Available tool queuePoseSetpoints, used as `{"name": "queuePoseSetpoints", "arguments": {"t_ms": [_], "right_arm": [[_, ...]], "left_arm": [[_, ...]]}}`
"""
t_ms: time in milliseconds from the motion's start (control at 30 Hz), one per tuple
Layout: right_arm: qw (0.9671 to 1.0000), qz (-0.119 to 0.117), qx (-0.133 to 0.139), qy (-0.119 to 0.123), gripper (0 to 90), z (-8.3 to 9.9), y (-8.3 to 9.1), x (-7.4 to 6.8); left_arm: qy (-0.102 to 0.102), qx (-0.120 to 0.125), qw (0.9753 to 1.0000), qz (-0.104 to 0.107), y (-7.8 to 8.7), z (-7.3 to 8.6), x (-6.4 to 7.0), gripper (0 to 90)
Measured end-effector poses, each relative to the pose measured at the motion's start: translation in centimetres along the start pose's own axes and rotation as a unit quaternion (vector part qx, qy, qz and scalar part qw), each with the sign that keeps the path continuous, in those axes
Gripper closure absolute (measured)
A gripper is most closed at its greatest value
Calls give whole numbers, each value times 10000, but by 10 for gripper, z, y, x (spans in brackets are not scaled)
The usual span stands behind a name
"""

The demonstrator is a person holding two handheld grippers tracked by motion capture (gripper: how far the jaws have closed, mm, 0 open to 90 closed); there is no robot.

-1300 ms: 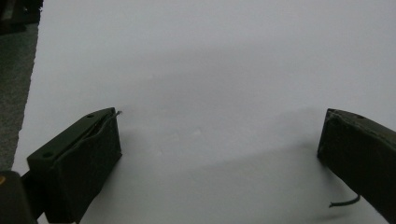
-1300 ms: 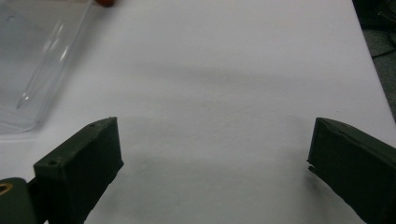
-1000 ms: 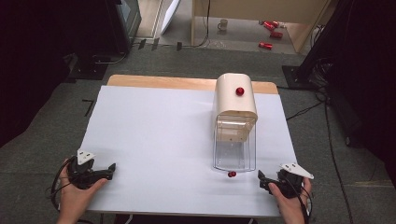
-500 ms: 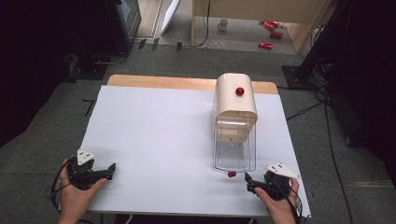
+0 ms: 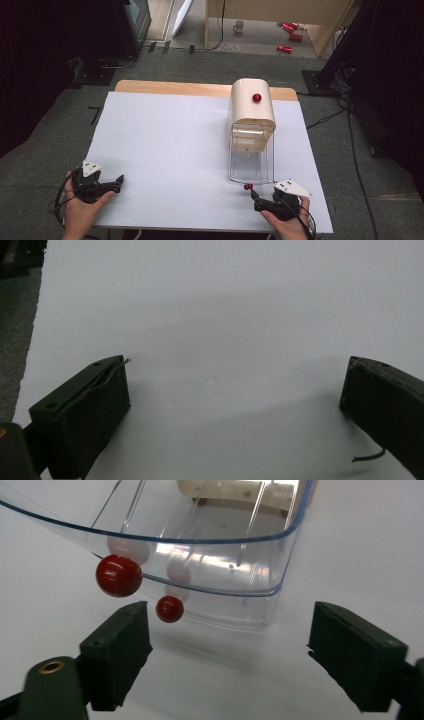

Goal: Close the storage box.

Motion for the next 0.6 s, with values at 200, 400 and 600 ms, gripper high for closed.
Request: {"name": "queuePoseSetpoints", "arguments": {"t_ms": [200,400,600], "right_arm": [[9999,18,118,-27,352,-2,1,-5],[9999,25,98,-1,442,-2,2,-8],[9998,-103,37,146,497,0,4,-18]], "left_arm": [[0,-2,10000,0,0,0,0,0],[0,-3,10000,2,0,0,0,0],[0,-3,10000,1,0,0,0,0]]}}
Point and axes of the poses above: each handheld gripper's, and its own axes: y roughly backward along the jaws, z roughly out of its underside, x roughly to its right, the point moved 7 cm from there along -y, roughly forward along the jaws, and after that the axes turned 12 degrees about x, right-handed, at the moved point
